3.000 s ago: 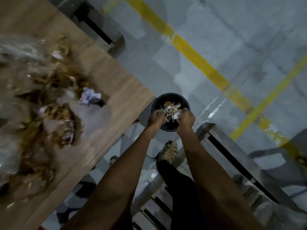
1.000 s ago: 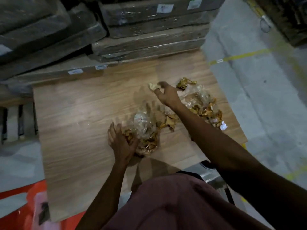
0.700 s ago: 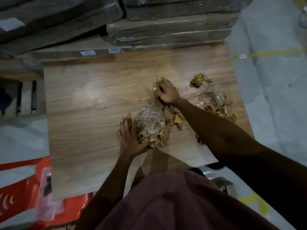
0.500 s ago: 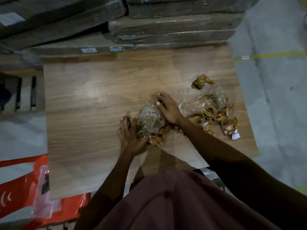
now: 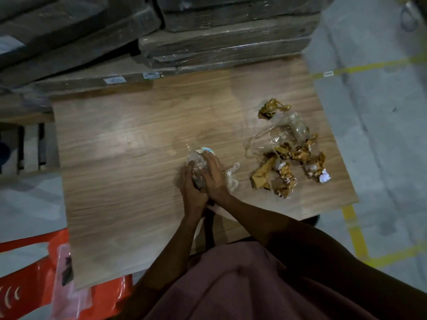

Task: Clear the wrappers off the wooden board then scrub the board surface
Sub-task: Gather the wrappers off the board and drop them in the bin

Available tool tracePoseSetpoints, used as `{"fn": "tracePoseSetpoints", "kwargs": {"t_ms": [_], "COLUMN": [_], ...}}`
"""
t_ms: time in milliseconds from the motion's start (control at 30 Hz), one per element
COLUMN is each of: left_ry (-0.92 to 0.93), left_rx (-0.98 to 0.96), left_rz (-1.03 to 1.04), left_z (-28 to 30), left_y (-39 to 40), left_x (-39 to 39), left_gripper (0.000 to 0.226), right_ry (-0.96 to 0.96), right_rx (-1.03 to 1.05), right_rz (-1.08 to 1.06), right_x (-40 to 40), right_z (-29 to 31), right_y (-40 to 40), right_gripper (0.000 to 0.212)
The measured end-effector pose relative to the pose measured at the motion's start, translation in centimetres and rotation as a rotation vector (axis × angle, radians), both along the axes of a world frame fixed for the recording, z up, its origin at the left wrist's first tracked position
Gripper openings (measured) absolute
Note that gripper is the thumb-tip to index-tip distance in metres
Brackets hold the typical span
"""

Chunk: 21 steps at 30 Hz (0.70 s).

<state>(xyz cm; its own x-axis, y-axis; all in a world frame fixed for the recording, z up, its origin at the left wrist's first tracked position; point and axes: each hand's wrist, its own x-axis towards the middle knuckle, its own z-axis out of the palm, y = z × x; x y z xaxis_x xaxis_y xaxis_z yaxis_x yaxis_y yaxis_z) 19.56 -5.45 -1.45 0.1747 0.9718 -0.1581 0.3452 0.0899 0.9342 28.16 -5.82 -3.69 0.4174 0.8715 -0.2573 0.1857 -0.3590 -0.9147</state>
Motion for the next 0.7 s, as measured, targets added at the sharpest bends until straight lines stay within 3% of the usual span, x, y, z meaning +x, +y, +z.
{"fn": "tracePoseSetpoints", "kwargs": {"t_ms": [100,267,500,600,700], "left_ry": [-0.119,-0.198,0.043,0.208,0.213], "left_rx": [-0.049,-0.057,0.105,0.231,0.248], "left_rz": [0.049,0.03,-0.434,-0.6,-0.643], "left_z": [1.2,3.3,0.0,-1.9,-3.6], "left_y": [0.4,0.9,-0.2,-0.5,-0.6], "left_x": [-0.2,-0.5,-1.5,-2.9,-3.1], "left_gripper": [0.061,0.063,0.074,0.078,0.08], "right_ry": [0.136,0.076,-0.468,-0.457,-0.372], "right_rx": [0.051,0.144,-0.03,-0.117,-0.077], "right_rz": [-0.094,-0.053,0.056,0.078,-0.034], "right_x": [-0.9,-0.8,3.6,4.3,3.1], "right_z": [2.5,6.1,3.0,0.6,-1.7], "right_y": [0.8,0.8,-4.7,-7.6,-8.0], "right_gripper": [0.053,0.049,0.059,0.063,0.058]}}
